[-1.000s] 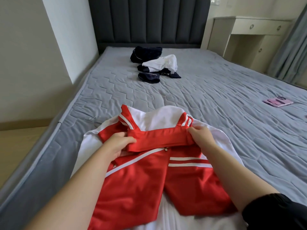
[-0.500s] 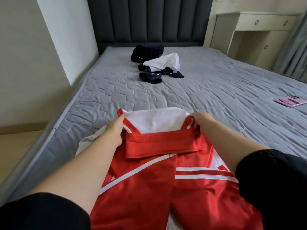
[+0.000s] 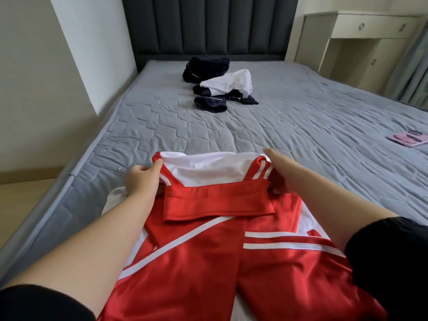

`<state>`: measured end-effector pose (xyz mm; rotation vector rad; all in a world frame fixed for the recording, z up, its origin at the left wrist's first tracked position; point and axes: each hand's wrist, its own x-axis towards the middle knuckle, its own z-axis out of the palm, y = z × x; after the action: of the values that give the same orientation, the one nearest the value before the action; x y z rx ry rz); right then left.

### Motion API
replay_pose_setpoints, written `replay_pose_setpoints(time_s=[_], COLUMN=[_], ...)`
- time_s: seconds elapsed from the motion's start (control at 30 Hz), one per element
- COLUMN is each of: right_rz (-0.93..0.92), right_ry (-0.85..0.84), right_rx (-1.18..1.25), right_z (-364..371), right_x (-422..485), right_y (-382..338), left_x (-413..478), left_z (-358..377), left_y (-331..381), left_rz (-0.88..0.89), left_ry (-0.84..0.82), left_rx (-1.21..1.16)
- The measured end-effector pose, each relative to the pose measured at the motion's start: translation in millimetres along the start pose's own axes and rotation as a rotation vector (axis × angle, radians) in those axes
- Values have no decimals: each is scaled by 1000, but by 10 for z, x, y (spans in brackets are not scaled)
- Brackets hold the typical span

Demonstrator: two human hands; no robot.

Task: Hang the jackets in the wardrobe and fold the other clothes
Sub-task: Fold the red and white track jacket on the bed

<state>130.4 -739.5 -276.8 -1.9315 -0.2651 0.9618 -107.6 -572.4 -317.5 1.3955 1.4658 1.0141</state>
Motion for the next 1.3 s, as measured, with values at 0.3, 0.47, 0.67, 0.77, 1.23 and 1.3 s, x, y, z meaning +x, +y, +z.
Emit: replay_pose_setpoints(time_s=[0.3, 0.47, 0.67, 0.77, 1.23, 1.3], right_rz=[-207, -205, -265, -359, -1015, -831], right_ry=[340, 326, 191, 346, 301, 208], right_rx=[160, 109, 325, 240, -1004, -1107], right_z=[-49, -38, 31, 39, 750, 723], right_x=[213, 316, 370, 393, 184, 349], right_y=[-32, 29, 4, 5, 135, 259], left_x=[3, 13, 12, 193, -198, -168], left_z=[96, 199, 393, 380, 644, 693], left_y=[69, 79, 273, 222, 104, -80], left_rz=[-393, -119, 96, -22, 1090, 1014], left_ry=[-338, -147, -49, -36, -354, -434], left_rx=[-358, -104, 120, 266, 1142, 1221])
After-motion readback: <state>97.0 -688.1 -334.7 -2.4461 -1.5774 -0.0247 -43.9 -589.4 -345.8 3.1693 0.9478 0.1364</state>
